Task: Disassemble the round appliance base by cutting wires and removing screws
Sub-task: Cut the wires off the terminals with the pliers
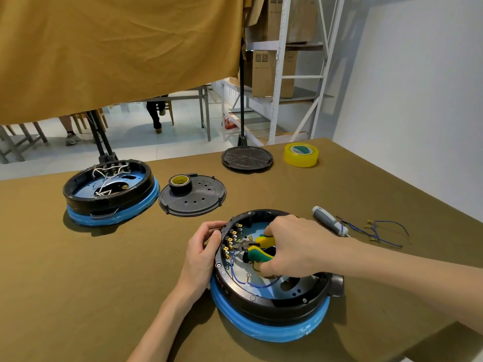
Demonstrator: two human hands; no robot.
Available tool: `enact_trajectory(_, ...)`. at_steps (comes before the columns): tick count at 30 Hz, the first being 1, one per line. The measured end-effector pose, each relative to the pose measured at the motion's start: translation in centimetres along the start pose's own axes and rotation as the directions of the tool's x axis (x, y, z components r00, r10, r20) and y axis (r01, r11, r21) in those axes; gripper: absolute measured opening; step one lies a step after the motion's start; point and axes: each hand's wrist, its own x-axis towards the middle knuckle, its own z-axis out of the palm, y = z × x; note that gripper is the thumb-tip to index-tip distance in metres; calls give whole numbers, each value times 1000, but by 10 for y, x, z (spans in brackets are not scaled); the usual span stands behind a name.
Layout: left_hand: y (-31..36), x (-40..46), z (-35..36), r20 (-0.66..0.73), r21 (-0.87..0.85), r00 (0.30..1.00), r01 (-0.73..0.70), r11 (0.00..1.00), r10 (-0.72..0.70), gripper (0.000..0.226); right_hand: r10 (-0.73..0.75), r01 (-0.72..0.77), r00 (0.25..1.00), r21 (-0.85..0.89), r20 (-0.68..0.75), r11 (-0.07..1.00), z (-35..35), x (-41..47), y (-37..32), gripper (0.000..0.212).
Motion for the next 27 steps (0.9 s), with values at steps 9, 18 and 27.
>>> enact_trajectory(9,-1,2,0,3,9,1000,-4,1000,4,21,-25,28,998,-51,63,998,-1,15,-5,44)
enact_trajectory(18,-3,3,-1,-2,25,1000,5,1000,-5,22,-43,63,993,-181,112,981,-15,22,-8,45)
enact_trajectory(27,-4,4,-1,4,14,1000,-3,1000,3,22,-57,74,992,-146,116,987,-15,31,-12,48)
